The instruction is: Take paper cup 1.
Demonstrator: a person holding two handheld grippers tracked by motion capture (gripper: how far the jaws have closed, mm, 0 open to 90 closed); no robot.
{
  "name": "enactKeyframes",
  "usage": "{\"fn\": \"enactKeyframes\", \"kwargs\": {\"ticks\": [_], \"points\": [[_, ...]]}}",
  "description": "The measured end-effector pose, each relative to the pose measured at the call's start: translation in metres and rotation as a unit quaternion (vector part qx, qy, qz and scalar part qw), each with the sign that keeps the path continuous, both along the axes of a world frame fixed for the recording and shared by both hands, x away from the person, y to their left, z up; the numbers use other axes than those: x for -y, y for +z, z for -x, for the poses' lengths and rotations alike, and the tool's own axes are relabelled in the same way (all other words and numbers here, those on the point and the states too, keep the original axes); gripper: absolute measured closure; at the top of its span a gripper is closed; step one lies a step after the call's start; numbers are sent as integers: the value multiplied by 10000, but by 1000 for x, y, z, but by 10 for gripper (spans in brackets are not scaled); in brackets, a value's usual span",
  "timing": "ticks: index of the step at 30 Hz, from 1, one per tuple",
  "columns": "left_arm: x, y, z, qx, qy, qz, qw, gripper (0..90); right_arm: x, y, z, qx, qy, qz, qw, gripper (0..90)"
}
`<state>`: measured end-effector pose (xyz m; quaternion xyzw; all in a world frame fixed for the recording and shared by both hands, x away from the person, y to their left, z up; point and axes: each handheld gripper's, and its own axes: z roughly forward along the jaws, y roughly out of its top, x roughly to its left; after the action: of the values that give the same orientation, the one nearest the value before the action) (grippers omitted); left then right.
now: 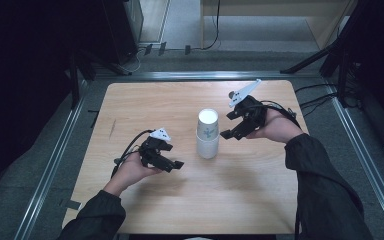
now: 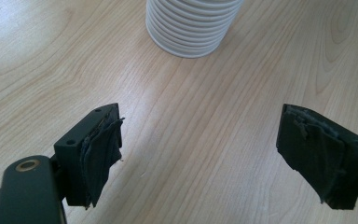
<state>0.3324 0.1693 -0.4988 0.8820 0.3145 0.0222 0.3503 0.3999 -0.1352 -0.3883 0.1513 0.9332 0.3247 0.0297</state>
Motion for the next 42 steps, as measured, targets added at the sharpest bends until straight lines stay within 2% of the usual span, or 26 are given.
{"fn": "enactKeyframes", "kwargs": {"ticks": [12,21,26,38,42], "points": [[-2,0,-1,-7,-40,-8,10000,141,-26,7,-13,-58,192,-19,9998,234],[-3,0,-2,2,-34,-16,10000,141,-42,12,-14,-18,379,4,9993,249],[-3,0,-2,4,-44,-3,10000,141,-44,14,-14,-13,426,-6,9991,338],[-4,0,-2,-8,-49,-13,10000,141,-43,19,-14,-29,335,-14,9994,350],[-5,0,-2,-2,-37,10,10000,140,-43,27,-13,-35,303,-27,9995,351]]}}
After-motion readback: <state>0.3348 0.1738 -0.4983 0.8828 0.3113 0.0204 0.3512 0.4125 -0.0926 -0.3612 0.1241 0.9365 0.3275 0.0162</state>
